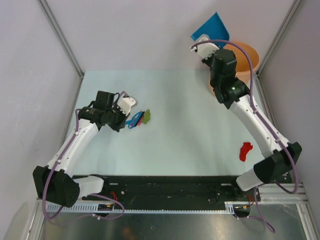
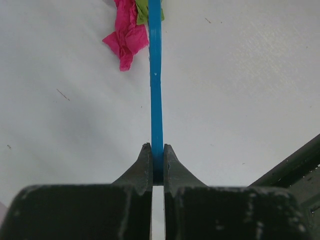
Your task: Sweep away the paper scraps from the table
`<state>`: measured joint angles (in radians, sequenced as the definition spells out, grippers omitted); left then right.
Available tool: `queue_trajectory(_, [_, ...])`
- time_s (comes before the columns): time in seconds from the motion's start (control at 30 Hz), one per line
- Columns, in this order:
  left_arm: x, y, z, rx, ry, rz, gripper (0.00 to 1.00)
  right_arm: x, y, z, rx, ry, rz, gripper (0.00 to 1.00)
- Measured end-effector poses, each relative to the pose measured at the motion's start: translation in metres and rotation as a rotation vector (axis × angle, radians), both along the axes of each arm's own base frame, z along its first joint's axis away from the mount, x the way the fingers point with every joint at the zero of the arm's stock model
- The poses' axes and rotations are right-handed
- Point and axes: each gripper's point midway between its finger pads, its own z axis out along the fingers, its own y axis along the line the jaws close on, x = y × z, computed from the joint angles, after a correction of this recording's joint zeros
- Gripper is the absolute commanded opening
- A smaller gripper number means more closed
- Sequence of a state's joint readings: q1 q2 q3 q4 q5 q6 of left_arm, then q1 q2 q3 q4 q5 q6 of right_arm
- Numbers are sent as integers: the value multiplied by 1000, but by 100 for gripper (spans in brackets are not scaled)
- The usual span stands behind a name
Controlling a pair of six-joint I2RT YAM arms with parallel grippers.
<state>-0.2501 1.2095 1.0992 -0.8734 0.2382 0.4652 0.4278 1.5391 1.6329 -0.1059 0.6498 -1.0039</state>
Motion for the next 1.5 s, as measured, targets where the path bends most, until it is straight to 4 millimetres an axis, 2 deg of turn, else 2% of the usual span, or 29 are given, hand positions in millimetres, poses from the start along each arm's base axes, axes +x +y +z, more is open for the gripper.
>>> queue_trajectory(0.07, [3,-1,2,-7,0,6,0,-19,37,-2,137,28,125,0])
queue_trajectory(0.13, [6,-4,4,-18,2,11,0,-32,66,-18,257,96,216,0])
queue_trajectory(0.2, [9,-8,5,-35,11,9,0,-40,88,-45,345,195,273,0])
queue_trajectory(0.3, [16,-19,3,-83,47,5,0,-54,118,-113,458,409,311,0])
queue_trajectory(0.4, [30,-26,-4,-94,90,24,0,-73,134,-190,514,645,273,0])
queue_trajectory(0.5, [51,-26,-6,-74,93,62,0,-96,135,-250,531,840,187,0])
queue_trajectory(0.57, [68,-25,-2,-54,68,83,0,-112,132,-280,527,941,124,0])
queue_trajectory(0.63, [85,-24,6,-37,22,102,0,-127,128,-300,521,1008,75,0])
queue_trajectory(0.77, [110,-29,11,5,-43,116,0,-160,132,-320,502,1110,39,0])
queue_trajectory(0.87, [115,-35,-9,47,-16,107,0,-175,142,-327,479,1151,47,0])
queue_trajectory(0.97, [112,-41,-37,86,42,82,0,-190,151,-342,445,1203,52,0])
queue_trajectory(1.07, [99,-48,-54,93,90,42,0,-204,156,-361,411,1266,41,0])
queue_trajectory(1.17, [89,-60,-58,81,93,-17,0,-211,156,-373,393,1304,27,0])
queue_trajectory(1.23, [76,-71,-57,55,92,-73,0,-214,159,-375,391,1315,28,0])
queue_trajectory(1.4, [23,-100,-48,-60,148,-236,0,-220,164,-376,380,1322,40,0])
queue_trajectory(1.5, [7,-101,-39,-97,154,-266,0,-230,165,-380,357,1337,44,0])
